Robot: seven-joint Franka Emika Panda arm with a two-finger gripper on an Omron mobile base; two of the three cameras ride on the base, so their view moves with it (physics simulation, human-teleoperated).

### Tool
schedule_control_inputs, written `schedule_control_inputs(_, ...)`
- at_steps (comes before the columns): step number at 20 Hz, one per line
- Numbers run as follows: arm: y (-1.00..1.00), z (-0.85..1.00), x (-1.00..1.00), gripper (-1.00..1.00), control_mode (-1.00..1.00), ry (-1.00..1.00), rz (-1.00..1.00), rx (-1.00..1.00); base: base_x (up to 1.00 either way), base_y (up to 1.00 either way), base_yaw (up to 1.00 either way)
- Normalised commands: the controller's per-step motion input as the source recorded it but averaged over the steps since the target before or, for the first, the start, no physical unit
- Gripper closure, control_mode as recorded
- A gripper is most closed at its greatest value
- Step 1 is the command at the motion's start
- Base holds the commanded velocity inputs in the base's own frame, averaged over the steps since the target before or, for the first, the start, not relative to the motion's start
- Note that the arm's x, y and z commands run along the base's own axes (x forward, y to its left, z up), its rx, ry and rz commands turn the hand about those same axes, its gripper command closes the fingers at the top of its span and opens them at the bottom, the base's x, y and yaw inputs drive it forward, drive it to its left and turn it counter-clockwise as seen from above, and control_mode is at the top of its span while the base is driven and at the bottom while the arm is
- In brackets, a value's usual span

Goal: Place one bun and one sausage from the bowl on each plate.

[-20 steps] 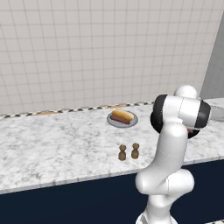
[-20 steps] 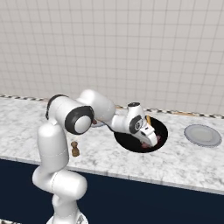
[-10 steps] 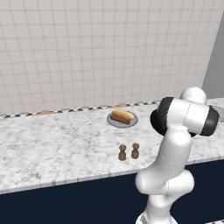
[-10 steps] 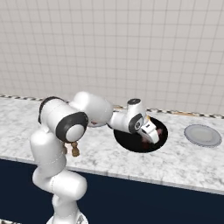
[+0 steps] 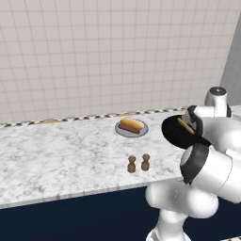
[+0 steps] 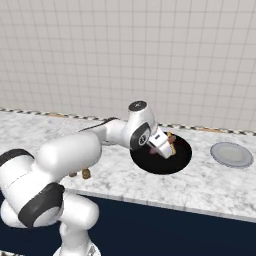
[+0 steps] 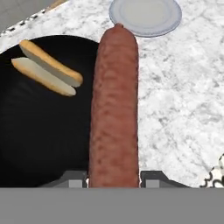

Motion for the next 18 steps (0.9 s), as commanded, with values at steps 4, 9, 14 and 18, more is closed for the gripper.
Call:
schedule_control_inputs(4, 0.96, 0.94, -0.66, 1.0, -1.0, 0.02, 0.19, 0.0, 0.0, 0.0, 0.0)
schedule_control_inputs(9, 0.79, 0.27, -0.81, 1.0, -1.0, -0.15, 0.28, -0.05, 0.0, 0.0, 0.0)
schedule_control_inputs(14, 0.12, -0.02, -0.34, 1.0, 1.0, -0.03, 0.14, -0.03, -0.4, -0.36, 0.05)
schedule_control_inputs(18, 0.0, 0.0, 0.0, 1.0, 1.0, 0.0, 0.0, 0.0, -0.83, -1.0, 0.06)
